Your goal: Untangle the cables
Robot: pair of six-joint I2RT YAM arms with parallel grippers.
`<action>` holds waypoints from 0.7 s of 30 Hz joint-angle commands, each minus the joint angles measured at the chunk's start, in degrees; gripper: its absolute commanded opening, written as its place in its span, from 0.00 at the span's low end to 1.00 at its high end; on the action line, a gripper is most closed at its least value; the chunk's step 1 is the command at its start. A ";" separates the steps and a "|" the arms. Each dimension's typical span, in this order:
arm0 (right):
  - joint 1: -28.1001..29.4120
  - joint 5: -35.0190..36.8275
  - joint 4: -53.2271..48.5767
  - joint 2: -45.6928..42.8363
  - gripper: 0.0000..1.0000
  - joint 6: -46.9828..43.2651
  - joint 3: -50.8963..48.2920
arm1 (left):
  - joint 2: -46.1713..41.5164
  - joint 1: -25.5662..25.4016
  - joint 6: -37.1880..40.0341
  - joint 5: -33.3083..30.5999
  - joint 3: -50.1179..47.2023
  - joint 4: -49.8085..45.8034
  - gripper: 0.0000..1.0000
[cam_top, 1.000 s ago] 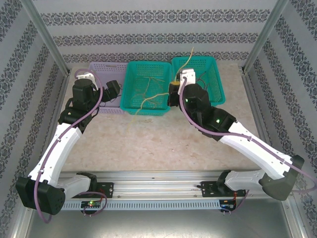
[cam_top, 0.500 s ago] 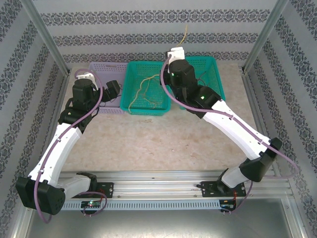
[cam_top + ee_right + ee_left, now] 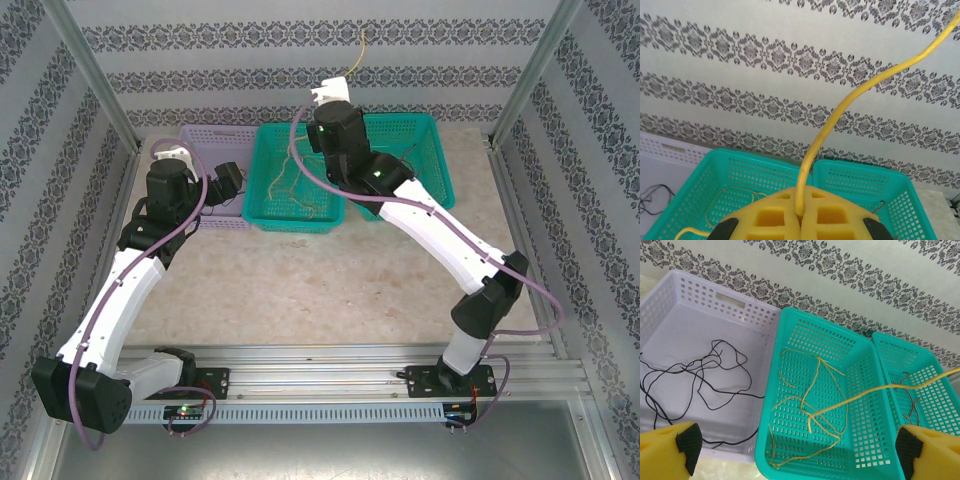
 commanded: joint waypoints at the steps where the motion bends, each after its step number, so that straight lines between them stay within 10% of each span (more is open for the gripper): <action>1: -1.08 2.13 0.35 2.43 0.00 -1.84 3.47 | -1.07 0.86 0.17 0.48 0.41 2.58 1.00; 21: -2.37 1.52 -5.24 16.01 0.00 -2.44 11.01 | -1.53 1.43 -0.09 0.84 0.24 2.86 1.00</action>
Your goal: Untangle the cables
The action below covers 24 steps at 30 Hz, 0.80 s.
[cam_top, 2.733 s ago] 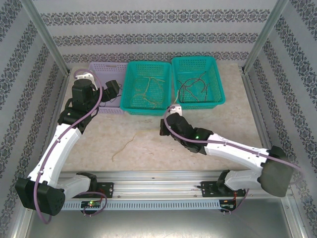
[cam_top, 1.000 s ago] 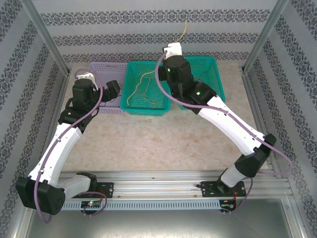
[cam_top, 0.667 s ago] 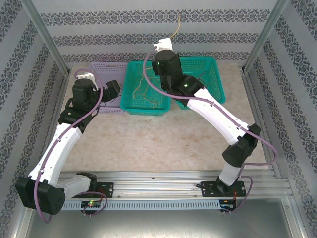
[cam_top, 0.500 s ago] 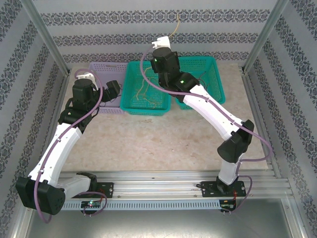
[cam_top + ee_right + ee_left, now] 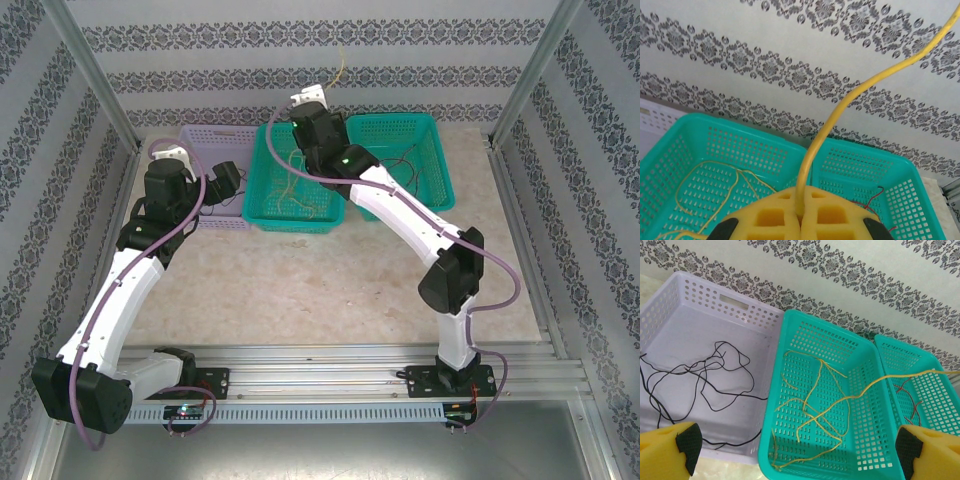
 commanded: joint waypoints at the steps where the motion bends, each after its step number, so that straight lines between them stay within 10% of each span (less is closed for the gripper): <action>1: -0.45 0.98 -1.40 2.09 0.00 -1.12 2.68 | -1.49 0.64 -0.14 0.67 0.29 2.82 1.00; 24: 3.43 2.78 -7.49 16.58 0.00 -4.95 4.89 | -0.92 1.00 -0.35 1.24 0.24 3.04 1.00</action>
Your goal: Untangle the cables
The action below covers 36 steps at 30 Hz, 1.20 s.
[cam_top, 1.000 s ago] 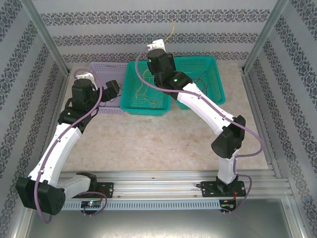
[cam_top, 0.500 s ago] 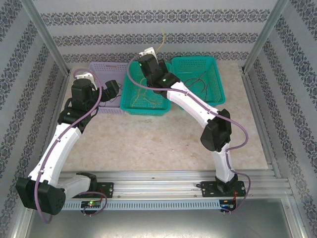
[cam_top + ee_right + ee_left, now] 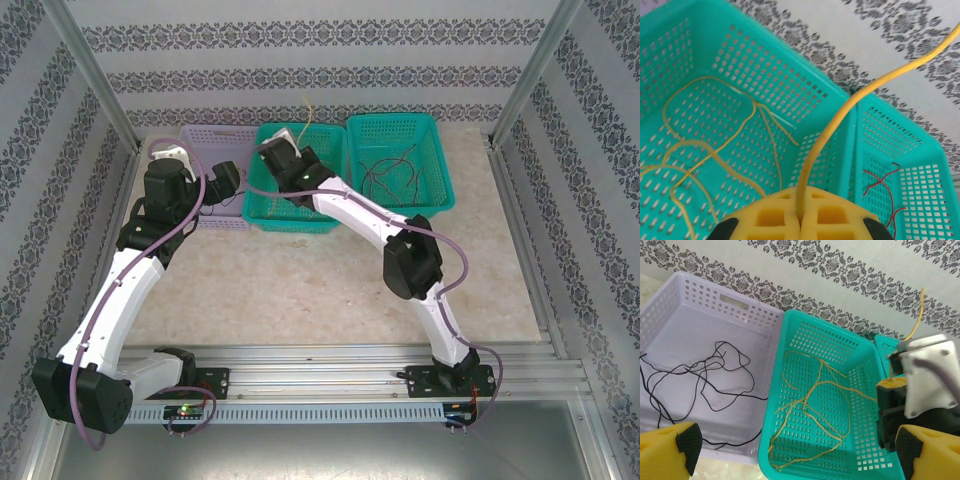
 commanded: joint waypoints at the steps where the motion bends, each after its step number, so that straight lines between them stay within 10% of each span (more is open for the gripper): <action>1: 0.62 -0.11 -3.15 2.49 0.00 0.27 2.51 | -0.91 0.85 -0.35 1.08 0.30 3.01 1.00; 36: -5.32 -22.20 -24.81 17.37 0.02 15.51 15.40 | -0.58 1.28 -0.71 1.87 0.31 3.20 1.00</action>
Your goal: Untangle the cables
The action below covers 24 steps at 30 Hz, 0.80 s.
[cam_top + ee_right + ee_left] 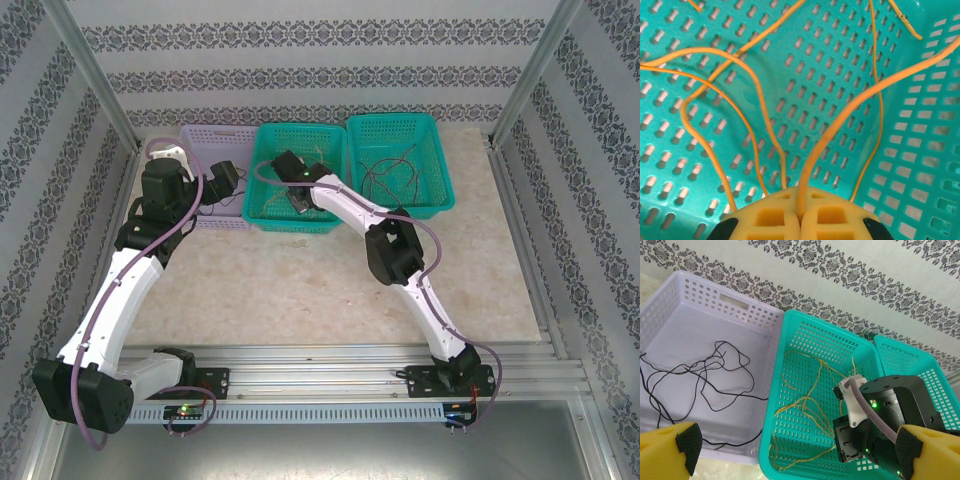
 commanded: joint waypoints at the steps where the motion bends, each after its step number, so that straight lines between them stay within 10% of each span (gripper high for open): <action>1: -0.11 -2.26 -4.68 2.47 0.06 1.85 3.80 | -0.58 0.39 -0.75 0.75 0.25 3.17 1.00; 24: -0.29 -5.04 -9.34 -8.01 0.42 1.09 12.38 | -0.58 0.41 -0.62 0.65 0.20 3.26 1.00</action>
